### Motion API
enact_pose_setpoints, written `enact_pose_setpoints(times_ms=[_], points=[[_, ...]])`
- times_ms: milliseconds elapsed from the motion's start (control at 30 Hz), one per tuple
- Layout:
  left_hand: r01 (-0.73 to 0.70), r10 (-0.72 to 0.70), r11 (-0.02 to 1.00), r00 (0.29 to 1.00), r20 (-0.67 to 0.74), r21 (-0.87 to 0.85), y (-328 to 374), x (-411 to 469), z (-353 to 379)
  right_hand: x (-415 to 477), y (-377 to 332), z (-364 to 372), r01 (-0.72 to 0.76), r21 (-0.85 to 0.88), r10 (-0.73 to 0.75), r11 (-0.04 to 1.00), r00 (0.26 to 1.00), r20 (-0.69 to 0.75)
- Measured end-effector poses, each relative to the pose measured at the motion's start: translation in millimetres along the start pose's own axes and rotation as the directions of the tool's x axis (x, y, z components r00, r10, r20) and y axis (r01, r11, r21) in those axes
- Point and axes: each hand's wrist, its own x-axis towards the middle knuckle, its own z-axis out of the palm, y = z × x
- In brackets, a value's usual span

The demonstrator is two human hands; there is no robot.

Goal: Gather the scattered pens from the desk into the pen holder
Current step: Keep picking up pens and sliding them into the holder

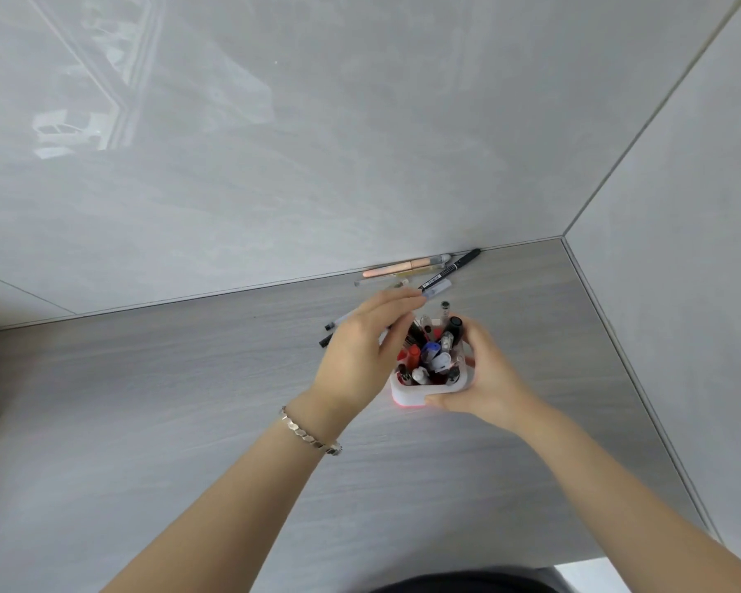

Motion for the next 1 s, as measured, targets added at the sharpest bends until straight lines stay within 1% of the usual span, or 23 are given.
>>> enact_pose_setpoints(times_ms=[67, 200, 300, 367, 400, 433, 467, 500, 533, 567, 600, 633, 700, 767, 800, 833, 900, 967, 1000], points=[[0.0, -0.003, 1.0, 0.996, 0.093, 0.027, -5, -8, 7, 0, 0, 0, -0.006, 0.008, 0.006, 1.0, 1.0, 0.0], [-0.095, 0.05, 0.977, 0.971, 0.234, 0.189, -10, -17, 14, -1, 0, 0, 0.0, -0.004, 0.0, 1.0, 1.0, -0.004], [-0.061, -0.016, 0.975, 0.941, 0.337, 0.215, -5, -8, 15, -1, -2, -1, -0.019, -0.012, 0.019, 1.0, 1.0, 0.01], [-0.022, -0.044, 0.987, 0.915, 0.402, 0.159, 0, -2, 11, -2, -3, -1, -0.02, -0.042, 0.02, 0.999, 1.0, 0.0], [0.008, -0.044, 0.996, 0.912, 0.408, 0.089, 0, 0, 8, -2, -5, -1, -0.021, -0.059, 0.021, 0.998, 1.0, -0.001], [0.039, -0.036, 0.999, 0.927, 0.372, 0.0, -2, -1, 6, -2, -7, -3, -0.024, -0.084, 0.026, 0.996, 0.999, 0.02], [0.066, -0.04, 0.995, 0.952, 0.304, -0.077, -4, -4, 4, -3, -9, -5, -0.019, -0.118, 0.027, 0.993, 0.997, 0.068], [0.11, -0.078, 0.987, 0.967, 0.241, -0.121, -7, -8, 3, -1, -9, -9, -0.018, -0.177, 0.042, 0.984, 0.99, 0.133], [0.182, -0.148, 0.973, 0.963, 0.223, -0.139, -11, -11, 3, 2, -7, -14, -0.016, -0.257, 0.067, 0.966, 0.979, 0.193], [0.262, -0.22, 0.954, 0.942, 0.253, -0.143, -13, -15, 4, 7, -4, -20, -0.007, -0.348, 0.092, 0.937, 0.969, 0.228], [0.316, -0.263, 0.938, 0.915, 0.305, -0.14, -15, -18, 7, 14, 0, -27, 0.002, -0.44, 0.111, 0.898, 0.967, 0.229], [0.334, -0.271, 0.933, 0.898, 0.346, -0.136, -17, -20, 10, 23, 3, -33, -0.002, -0.526, 0.123, 0.851, 0.973, 0.195], [0.329, -0.265, 0.936, 0.893, 0.364, -0.124, -18, -20, 14, 45, 8, -46, -0.037, -0.636, 0.098, 0.771, 0.993, 0.061], [0.334, -0.281, 0.938, 0.893, 0.351, -0.098, -16, -17, 15, 73, 10, -55, -0.07, -0.662, 0.043, 0.746, 0.997, -0.056], [0.337, -0.287, 0.937, 0.893, 0.346, -0.092, -15, -16, 14, 87, 10, -58, -0.087, -0.663, 0.033, 0.743, 0.995, -0.093], [0.342, -0.292, 0.935, 0.893, 0.342, -0.094, -14, -15, 14, 99, 11, -59, -0.103, -0.677, 0.042, 0.729, 0.994, -0.105], [0.343, -0.291, 0.934, 0.895, 0.339, -0.104, -12, -16, 14, 121, 13, -58, -0.123, -0.75, 0.095, 0.65, 0.992, -0.08], [0.34, -0.286, 0.935, 0.892, 0.349, -0.104, -15, -19, 14, 132, 15, -55, -0.107, -0.812, 0.135, 0.573, 0.99, -0.036], [0.335, -0.282, 0.937, 0.891, 0.355, -0.098, -16, -20, 14, 134, 17, -54, -0.081, -0.831, 0.119, 0.551, 0.993, -0.018]])
